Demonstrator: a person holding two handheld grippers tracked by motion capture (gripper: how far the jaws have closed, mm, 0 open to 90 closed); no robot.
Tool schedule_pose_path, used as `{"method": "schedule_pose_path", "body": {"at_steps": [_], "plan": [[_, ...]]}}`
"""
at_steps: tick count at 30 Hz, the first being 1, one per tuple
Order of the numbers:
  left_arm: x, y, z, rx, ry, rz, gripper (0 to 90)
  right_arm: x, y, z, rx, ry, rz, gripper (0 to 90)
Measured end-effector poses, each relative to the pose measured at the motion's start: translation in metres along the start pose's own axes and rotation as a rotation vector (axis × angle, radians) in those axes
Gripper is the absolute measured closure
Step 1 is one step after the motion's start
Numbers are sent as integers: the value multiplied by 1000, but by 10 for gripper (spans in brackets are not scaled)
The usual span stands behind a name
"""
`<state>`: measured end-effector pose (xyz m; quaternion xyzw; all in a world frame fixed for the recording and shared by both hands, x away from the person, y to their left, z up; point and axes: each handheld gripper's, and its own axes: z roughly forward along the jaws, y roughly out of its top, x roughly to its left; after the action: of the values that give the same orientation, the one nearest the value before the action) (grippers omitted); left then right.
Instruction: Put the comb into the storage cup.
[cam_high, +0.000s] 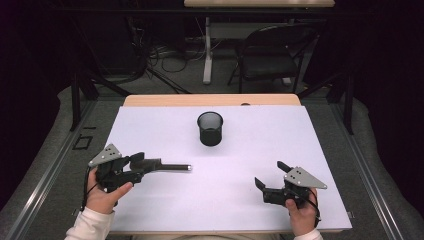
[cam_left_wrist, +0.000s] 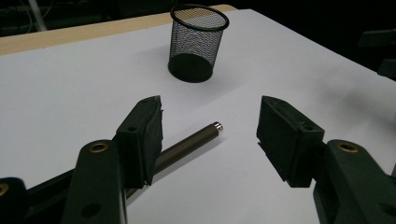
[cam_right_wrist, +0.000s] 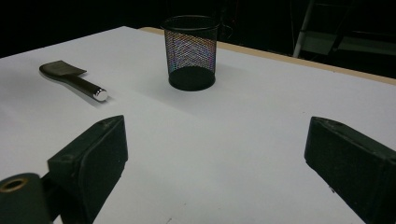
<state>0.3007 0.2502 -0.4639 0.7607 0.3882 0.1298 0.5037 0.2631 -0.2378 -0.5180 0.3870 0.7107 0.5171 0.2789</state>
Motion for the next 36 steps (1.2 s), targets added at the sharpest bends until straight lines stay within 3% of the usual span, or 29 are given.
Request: {"method": "schedule_pose_path", "body": {"at_steps": [6, 9, 20, 26, 36], "plan": [[7, 7, -1, 22, 38, -74, 413, 0, 0, 1, 0, 2, -2, 63], [10, 11, -1, 27, 35, -90, 421, 0, 0, 1, 3, 2, -1, 65], [11, 21, 4, 70, 65, -68, 494, 1, -1, 3, 8, 10, 5, 69], [11, 25, 11, 91, 65, -76, 516, 1, -1, 3, 8, 12, 1, 70], [11, 29, 25, 164, 102, -80, 598, 0, -2, 3, 18, 14, 5, 72]]}}
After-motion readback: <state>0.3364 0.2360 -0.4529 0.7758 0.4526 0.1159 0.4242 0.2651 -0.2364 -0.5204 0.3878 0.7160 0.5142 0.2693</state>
